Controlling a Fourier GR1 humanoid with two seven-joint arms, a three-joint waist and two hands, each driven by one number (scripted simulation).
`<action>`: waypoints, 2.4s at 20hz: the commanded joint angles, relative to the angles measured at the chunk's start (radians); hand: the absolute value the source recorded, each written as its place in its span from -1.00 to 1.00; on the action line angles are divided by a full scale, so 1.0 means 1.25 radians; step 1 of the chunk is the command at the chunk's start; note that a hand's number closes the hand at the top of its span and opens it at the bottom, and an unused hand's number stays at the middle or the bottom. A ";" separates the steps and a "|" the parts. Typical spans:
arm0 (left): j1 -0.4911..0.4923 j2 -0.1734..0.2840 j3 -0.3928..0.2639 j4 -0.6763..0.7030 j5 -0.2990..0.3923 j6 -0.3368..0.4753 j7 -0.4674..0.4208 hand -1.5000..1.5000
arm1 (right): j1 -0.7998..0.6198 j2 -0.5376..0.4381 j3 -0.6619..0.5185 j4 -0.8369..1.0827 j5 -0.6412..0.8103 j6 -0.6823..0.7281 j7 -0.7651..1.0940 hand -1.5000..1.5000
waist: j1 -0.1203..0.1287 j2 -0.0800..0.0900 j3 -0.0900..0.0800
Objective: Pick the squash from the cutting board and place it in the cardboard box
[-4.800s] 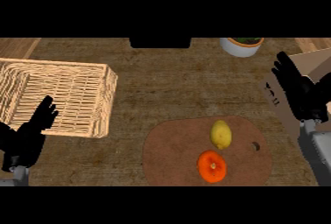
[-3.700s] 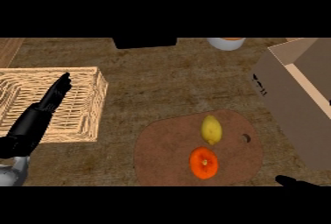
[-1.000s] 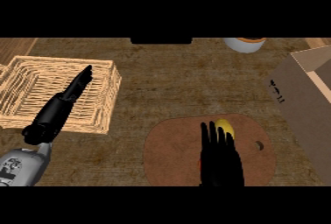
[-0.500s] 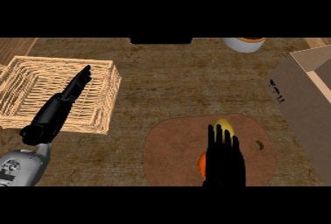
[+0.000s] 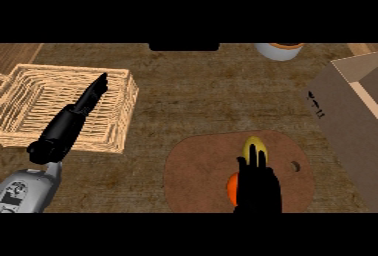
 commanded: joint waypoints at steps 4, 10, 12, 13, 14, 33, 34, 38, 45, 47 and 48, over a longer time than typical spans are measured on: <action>-0.016 -0.043 0.025 0.016 -0.028 -0.020 0.005 0.00 | -0.080 0.017 0.002 0.127 0.074 -0.041 -0.037 1.00 | 0.002 0.004 0.002; -0.034 -0.065 0.049 0.062 -0.063 -0.030 -0.024 0.00 | -0.136 -0.010 -0.067 0.156 0.088 -0.069 -0.149 1.00 | 0.001 0.004 0.002; 0.013 -0.035 0.051 0.010 -0.037 -0.050 -0.033 0.00 | -0.226 -0.054 -0.208 0.198 -0.030 -0.092 -0.280 1.00 | 0.017 0.008 0.003; -0.051 -0.031 0.067 0.075 -0.028 -0.063 -0.028 0.00 | -0.251 -0.068 -0.230 0.261 -0.046 -0.148 -0.336 1.00 | 0.013 0.015 0.003; -0.028 -0.034 0.049 0.035 -0.032 -0.067 -0.039 0.00 | -0.294 -0.067 -0.278 0.295 -0.085 -0.142 -0.363 1.00 | 0.032 0.018 0.004; 0.002 -0.069 0.058 0.022 -0.080 -0.039 -0.018 0.00 | -0.629 -0.169 -0.470 0.405 -0.019 -0.335 -0.396 1.00 | -0.005 0.001 0.002; -0.017 -0.062 0.068 0.024 -0.062 -0.056 0.003 0.00 | -0.641 -0.160 -0.487 0.401 -0.016 -0.335 -0.354 1.00 | -0.005 0.001 0.002; 0.058 -0.036 0.078 -0.028 -0.046 -0.087 -0.017 0.00 | -0.620 -0.221 -0.560 0.373 -0.003 -0.372 -0.310 1.00 | 0.004 0.000 0.002; 0.029 -0.060 0.082 -0.024 -0.063 -0.080 0.006 0.00 | -0.624 -0.343 -0.697 0.426 -0.071 -0.381 -0.357 1.00 | 0.003 0.003 0.002; 0.046 -0.039 0.099 -0.043 -0.058 -0.104 -0.010 0.00 | -0.602 -0.339 -0.709 0.460 -0.067 -0.431 -0.367 1.00 | 0.006 0.004 0.002; 0.030 -0.055 0.095 0.025 -0.082 -0.082 -0.047 0.00 | -0.619 -0.406 -0.735 0.481 -0.085 -0.373 -0.393 1.00 | 0.000 0.005 0.002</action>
